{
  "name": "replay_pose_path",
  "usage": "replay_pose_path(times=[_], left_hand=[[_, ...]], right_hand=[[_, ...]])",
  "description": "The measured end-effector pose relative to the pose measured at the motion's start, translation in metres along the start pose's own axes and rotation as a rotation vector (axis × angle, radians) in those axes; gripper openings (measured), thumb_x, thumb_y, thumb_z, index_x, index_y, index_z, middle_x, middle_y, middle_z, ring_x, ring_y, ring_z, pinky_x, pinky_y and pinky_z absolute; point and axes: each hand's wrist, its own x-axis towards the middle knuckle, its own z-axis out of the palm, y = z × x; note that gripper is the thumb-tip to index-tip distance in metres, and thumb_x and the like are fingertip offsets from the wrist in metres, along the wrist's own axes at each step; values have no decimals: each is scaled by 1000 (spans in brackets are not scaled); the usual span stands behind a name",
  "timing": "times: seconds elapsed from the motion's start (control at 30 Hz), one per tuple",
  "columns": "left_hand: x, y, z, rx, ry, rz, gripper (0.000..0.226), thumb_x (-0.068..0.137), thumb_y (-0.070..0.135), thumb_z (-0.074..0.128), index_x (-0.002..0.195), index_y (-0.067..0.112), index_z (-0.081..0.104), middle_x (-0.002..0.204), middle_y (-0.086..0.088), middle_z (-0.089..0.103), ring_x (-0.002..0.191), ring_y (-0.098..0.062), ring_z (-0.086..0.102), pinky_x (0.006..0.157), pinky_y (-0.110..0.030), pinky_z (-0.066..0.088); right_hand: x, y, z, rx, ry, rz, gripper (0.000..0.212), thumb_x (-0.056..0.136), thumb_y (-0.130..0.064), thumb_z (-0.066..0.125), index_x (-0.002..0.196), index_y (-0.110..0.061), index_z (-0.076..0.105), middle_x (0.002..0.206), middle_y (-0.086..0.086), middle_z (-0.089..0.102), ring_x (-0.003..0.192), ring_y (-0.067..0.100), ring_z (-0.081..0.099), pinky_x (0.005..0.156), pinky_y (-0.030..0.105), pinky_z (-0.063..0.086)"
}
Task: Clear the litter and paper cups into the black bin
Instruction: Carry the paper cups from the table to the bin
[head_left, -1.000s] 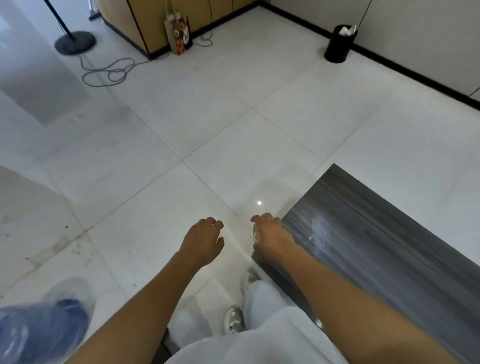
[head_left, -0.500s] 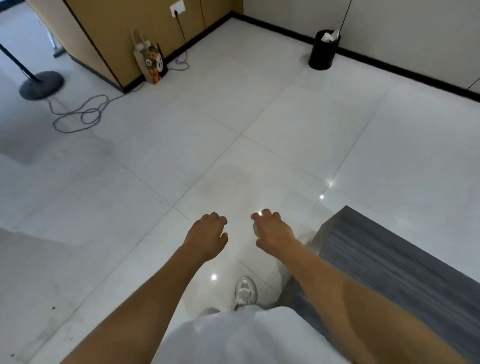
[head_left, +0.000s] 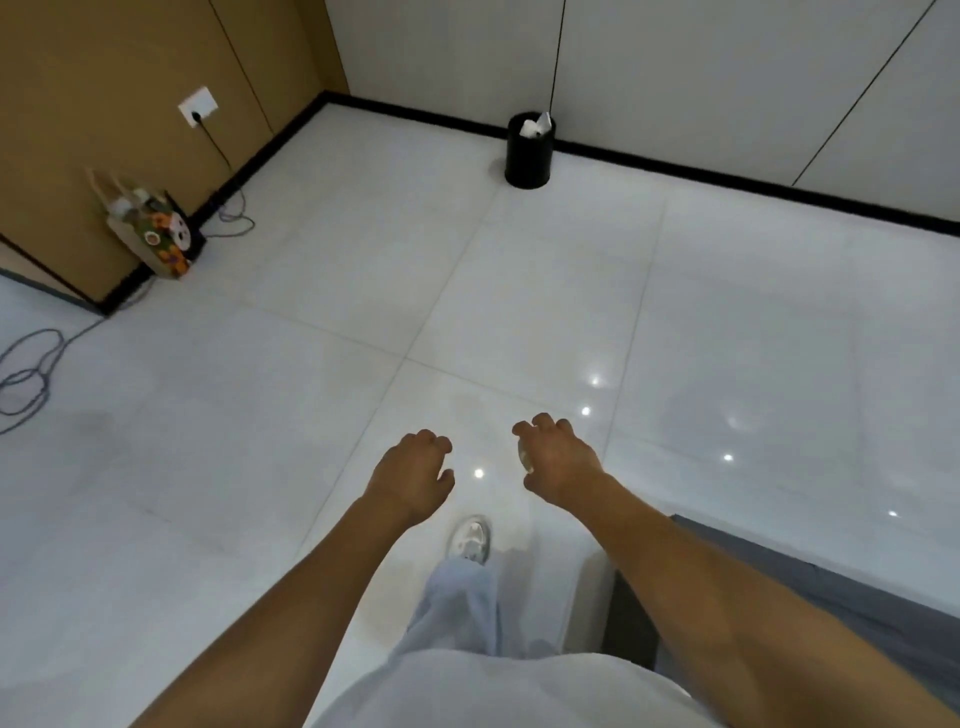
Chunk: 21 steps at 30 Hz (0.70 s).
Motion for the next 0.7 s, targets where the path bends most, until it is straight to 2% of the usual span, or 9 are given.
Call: replay_pose_path(times=[0.33,0.7], left_hand=[[206,-23,-110,-9,-16,117,41,96,30,45,134,16,46,134,-3,48,123,-22,44,94,-32,40],[450,-15,-181,0,-76,134,41,96,30,44,135,16,44,134,-3,48,123,-21,44,96,-30,39]], right_hand=[[168,21,-117,111,53,93,60,84,-14,63,138,-20,38,136,4,39,122,27,39,82,36,49],[382,118,-219,190,39,137,62,82,-15,65,138,-22,39,135,3,41,121,26,40,80,34,47]])
